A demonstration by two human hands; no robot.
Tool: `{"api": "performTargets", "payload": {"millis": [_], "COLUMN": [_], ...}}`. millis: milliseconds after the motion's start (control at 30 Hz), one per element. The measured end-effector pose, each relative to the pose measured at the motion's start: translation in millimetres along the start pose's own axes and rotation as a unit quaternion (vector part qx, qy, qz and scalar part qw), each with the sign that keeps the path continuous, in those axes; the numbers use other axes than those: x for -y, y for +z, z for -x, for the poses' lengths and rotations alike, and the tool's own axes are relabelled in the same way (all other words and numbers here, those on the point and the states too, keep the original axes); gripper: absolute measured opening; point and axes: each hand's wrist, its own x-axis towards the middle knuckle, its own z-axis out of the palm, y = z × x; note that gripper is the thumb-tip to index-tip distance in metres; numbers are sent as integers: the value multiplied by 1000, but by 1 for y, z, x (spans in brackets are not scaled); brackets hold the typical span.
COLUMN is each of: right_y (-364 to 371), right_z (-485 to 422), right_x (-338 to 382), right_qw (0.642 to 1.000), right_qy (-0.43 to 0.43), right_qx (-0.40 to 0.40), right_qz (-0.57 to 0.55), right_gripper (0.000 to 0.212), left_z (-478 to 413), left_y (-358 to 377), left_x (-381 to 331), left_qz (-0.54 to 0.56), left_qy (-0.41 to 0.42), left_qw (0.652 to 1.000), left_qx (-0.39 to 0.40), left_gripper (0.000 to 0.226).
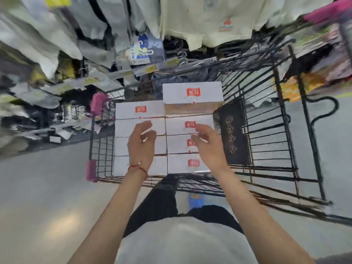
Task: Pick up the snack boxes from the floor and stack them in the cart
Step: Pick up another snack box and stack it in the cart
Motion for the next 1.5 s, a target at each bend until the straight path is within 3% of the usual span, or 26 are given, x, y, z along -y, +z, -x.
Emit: {"api": "performTargets", "payload": {"millis": [267, 500, 767, 867, 1100, 1500], "right_y": [13, 72, 219, 287, 428, 620], "right_z": [89, 162, 245, 287, 379, 428], "right_x": [-20, -19, -30, -38, -47, -28], "right_qw": [995, 977, 926, 912, 861, 817], "right_qy": [-25, -41, -107, -95, -90, -85], "right_qx": [96, 195, 316, 355, 454, 519], "right_qz": [-1, 75, 177, 184, 211, 238], "right_gripper": [32, 26, 27, 24, 20, 24], "left_z": [119, 174, 215, 235, 283, 256], "left_y": [-61, -131, -270, -339, -482, -624], "left_x": [36, 84, 162, 206, 284, 353], "left_qz": [59, 121, 193, 210, 189, 260], "left_qy": [5, -20, -35, -63, -99, -144], "left_qw": [996, 984, 940, 923, 900, 845], "left_qx": [-72, -128, -278, -315, -381, -444], "left_gripper": [28, 32, 24, 24, 27, 32]}}
